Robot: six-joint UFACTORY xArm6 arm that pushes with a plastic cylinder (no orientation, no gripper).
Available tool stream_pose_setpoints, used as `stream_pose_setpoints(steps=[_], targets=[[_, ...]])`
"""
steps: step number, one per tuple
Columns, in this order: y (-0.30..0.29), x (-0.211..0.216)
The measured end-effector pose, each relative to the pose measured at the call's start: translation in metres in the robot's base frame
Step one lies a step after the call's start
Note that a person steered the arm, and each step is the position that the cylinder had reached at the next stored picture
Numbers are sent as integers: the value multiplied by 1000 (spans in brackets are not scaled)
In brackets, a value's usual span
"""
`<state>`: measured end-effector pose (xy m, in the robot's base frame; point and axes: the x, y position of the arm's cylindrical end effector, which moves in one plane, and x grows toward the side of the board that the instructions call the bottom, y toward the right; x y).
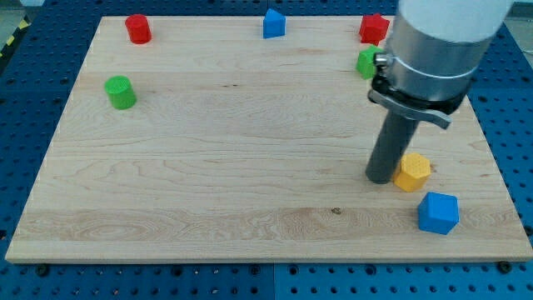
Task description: Push the green circle towards yellow heart
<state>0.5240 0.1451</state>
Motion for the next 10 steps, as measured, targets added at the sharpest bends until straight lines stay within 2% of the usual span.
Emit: stream_pose_setpoints(steps=[2, 3, 5, 7, 8, 9, 10], targets=[[30, 0], [-23, 0], [-212, -16], [-398, -80], [-403, -87], [-419, -133], [-423, -144]])
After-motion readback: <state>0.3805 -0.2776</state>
